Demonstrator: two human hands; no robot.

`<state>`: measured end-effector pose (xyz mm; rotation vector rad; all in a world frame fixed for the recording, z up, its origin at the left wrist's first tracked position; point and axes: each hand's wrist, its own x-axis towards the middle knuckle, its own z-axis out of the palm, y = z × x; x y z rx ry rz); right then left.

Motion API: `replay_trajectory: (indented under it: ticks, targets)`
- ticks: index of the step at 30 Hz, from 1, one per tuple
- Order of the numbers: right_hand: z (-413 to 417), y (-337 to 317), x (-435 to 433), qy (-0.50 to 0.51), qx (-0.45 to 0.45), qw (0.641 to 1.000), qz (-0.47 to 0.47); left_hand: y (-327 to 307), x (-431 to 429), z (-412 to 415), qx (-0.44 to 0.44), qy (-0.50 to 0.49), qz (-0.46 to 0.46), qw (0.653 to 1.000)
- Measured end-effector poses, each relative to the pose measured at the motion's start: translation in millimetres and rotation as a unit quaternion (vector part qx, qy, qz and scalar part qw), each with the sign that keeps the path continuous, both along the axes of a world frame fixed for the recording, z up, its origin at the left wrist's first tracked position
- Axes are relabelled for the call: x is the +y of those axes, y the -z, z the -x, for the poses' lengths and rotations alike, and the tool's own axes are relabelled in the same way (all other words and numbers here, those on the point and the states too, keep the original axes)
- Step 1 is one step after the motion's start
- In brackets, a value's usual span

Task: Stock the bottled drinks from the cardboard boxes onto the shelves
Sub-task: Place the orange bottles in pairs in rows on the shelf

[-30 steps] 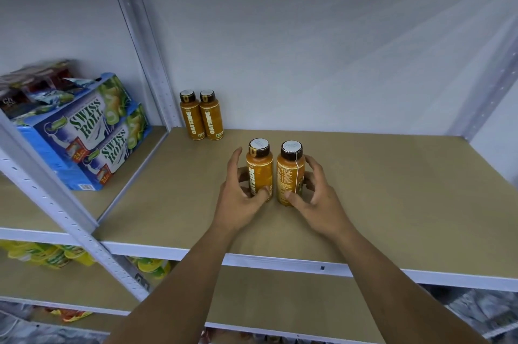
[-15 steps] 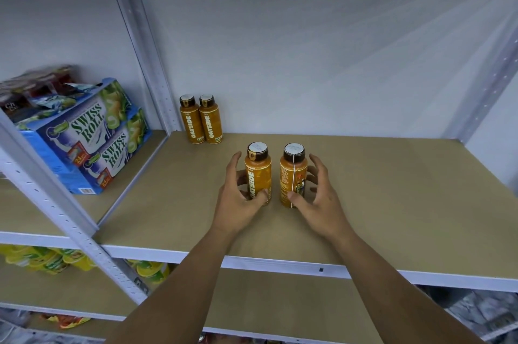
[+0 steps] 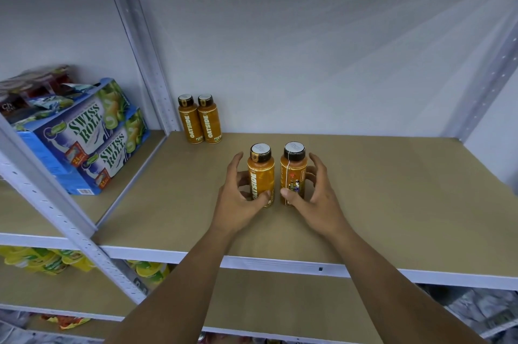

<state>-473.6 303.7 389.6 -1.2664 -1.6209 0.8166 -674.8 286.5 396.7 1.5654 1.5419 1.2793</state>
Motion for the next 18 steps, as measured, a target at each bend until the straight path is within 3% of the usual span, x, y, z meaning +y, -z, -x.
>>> replay_trajectory:
  ticks: [18]
  targets:
    - [-1.5, 3.9, 1.8, 0.022, -0.009, 1.0, -0.012, -0.2, -0.7, -0.8, 0.002, -0.007, 0.001, 1.0]
